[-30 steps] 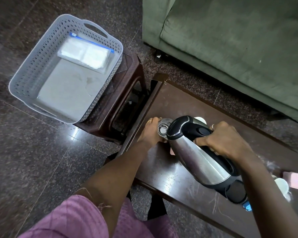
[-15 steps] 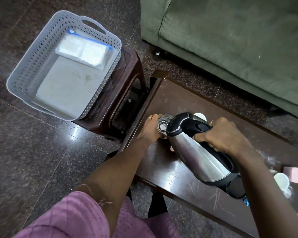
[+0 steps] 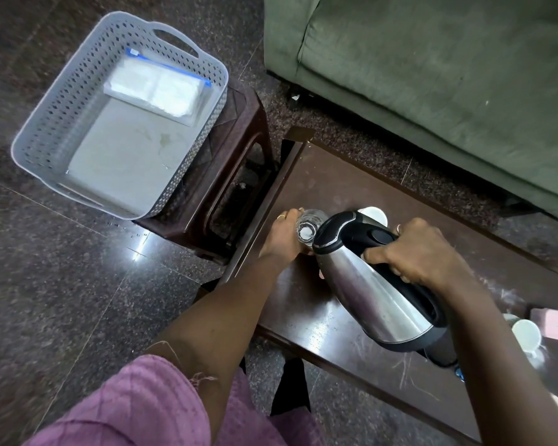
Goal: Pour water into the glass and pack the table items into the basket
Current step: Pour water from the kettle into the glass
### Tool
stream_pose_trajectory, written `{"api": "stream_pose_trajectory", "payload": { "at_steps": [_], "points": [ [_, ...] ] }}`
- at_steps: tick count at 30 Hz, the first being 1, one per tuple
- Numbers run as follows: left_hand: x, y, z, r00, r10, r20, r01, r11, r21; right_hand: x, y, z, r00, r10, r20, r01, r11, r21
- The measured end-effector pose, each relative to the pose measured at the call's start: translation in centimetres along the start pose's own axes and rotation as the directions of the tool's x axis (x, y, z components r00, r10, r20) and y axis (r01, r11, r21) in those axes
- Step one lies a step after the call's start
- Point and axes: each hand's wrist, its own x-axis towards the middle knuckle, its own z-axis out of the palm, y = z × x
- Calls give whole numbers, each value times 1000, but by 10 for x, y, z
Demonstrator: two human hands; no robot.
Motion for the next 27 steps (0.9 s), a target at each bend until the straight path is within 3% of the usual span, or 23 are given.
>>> {"api": "stream_pose_trajectory", "payload": {
  "at_steps": [27],
  "points": [
    [4, -6, 6, 1000, 21, -20, -20, 999, 45, 0, -5, -7, 1000, 11, 18, -10, 1000, -4]
  ]
}}
